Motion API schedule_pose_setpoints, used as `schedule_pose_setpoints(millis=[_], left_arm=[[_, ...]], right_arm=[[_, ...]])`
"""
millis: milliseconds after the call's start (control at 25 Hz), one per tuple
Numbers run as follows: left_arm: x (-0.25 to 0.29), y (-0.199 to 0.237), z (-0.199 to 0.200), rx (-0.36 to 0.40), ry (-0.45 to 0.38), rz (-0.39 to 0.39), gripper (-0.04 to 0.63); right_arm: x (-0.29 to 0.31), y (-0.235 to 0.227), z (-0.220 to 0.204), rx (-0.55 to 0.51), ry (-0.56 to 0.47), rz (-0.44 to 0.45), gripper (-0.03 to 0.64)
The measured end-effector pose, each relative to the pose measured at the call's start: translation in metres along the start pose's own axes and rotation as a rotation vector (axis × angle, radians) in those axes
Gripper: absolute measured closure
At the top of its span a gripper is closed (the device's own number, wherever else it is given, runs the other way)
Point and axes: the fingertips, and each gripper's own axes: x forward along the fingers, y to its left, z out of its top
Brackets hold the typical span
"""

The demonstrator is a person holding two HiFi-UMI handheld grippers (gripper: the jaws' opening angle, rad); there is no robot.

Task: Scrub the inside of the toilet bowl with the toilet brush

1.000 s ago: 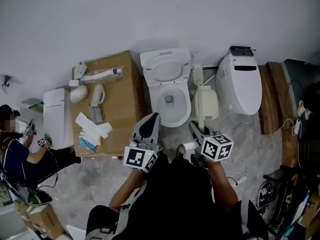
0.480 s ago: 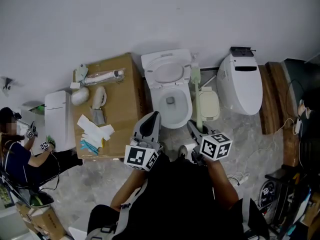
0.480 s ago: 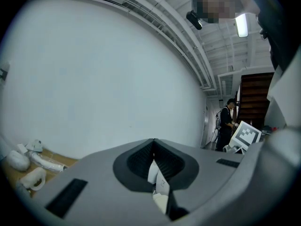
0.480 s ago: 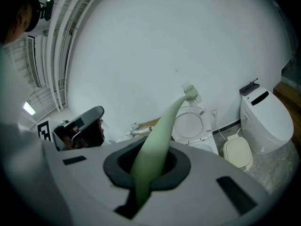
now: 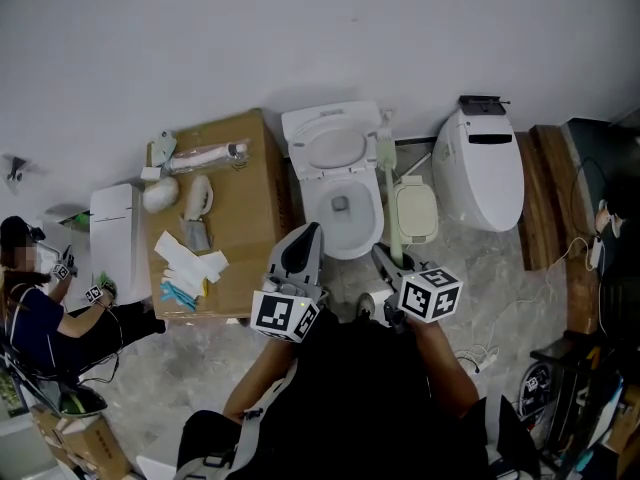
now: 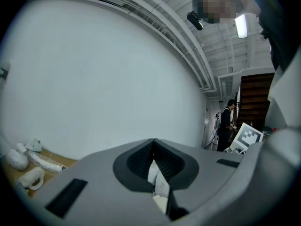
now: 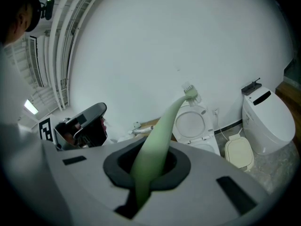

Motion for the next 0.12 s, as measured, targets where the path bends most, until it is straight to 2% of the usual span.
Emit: schedule_pose_setpoints(millis=[120], left_arm=[[0.0012,-0.007,0.0022,0.003,-0.002,-0.007,0.588]], right_arm=[[-0.0042,0.0002,0.0008,0.0,0.0,0.002,0.598]])
